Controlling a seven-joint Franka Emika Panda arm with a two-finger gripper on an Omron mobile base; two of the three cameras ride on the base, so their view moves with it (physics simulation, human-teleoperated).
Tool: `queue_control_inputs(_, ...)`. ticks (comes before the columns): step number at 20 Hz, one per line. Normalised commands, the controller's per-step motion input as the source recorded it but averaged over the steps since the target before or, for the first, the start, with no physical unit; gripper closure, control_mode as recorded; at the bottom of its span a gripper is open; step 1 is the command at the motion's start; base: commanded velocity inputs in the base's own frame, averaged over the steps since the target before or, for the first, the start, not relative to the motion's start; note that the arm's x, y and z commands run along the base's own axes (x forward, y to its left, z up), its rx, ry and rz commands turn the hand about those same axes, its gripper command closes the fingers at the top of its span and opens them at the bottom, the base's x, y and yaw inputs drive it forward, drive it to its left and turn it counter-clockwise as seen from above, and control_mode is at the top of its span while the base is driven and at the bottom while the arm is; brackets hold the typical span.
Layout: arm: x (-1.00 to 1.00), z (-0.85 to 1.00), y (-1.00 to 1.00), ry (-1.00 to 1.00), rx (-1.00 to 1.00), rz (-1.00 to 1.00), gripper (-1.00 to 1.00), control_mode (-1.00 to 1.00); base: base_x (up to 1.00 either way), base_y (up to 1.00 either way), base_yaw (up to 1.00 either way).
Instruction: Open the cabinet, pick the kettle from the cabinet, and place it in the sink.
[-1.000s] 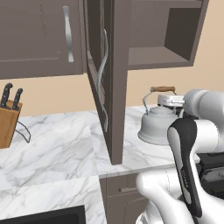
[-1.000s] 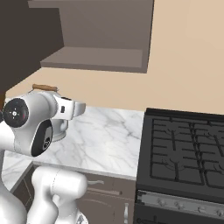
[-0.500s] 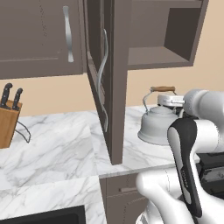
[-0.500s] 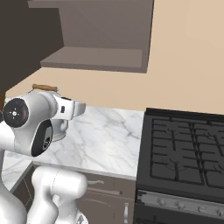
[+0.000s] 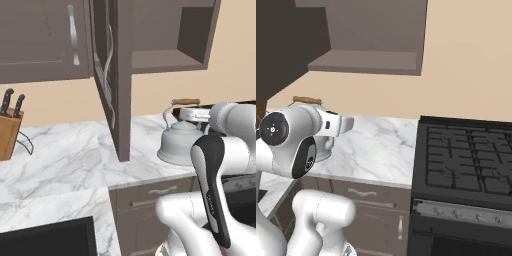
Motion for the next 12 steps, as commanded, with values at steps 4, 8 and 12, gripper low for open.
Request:
queue_control_inputs(4, 0.00, 0.00, 0.00, 0.00, 0.00, 0.00, 1.00, 1.00, -0.50, 0.00, -0.05)
queue_control_inputs(8, 0.00, 0.00, 0.00, 0.00, 0.00, 0.00, 1.00, 1.00, -0.51, 0.00, -0.04)
queue_control_inputs(12, 0.00, 0.00, 0.00, 0.00, 0.00, 0.00, 1.00, 1.00, -0.52, 0.00, -0.03)
